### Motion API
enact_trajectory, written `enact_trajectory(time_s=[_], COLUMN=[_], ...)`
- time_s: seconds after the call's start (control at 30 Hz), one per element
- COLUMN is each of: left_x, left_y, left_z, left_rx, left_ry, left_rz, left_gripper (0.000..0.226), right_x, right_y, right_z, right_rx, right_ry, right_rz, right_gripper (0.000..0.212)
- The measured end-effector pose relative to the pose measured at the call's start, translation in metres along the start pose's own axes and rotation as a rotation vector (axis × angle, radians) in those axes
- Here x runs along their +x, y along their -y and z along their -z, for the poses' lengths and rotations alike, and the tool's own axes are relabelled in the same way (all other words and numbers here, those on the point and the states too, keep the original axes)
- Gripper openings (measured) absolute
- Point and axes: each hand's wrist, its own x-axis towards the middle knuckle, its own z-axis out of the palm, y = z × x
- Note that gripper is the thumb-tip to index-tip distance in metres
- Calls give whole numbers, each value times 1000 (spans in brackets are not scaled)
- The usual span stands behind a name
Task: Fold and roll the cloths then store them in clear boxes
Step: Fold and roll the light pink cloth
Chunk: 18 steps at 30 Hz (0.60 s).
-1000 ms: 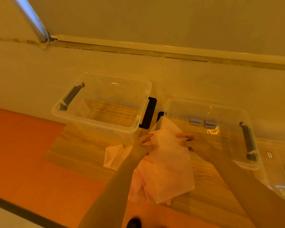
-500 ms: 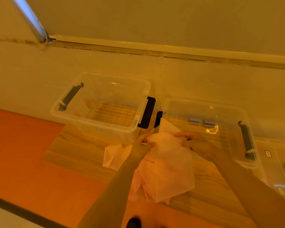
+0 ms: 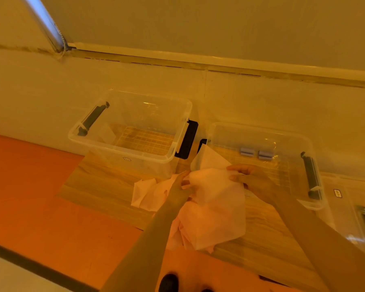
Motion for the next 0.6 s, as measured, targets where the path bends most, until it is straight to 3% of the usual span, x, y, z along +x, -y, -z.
enact_trajectory(time_s=[0.23, 0.4, 0.5, 0.6], left_x=[-14, -17, -17, -16], left_y=[2, -5, -12, -13], left_z=[-7, -10, -11, -14], left_rx=[18, -41, -10, 22], left_ry=[67, 86, 72, 33], left_rz=[38, 7, -36, -45], left_gripper=[69, 52, 41, 37], right_x=[-11, -21, -24, -21], right_y=[4, 10, 14, 15], right_z=[10, 20, 23, 21], right_rx=[-107, -405, -526, -485], right_ry=[2, 138, 166, 83], right_rz=[-9, 38, 66, 166], right_gripper=[35, 43, 32, 15])
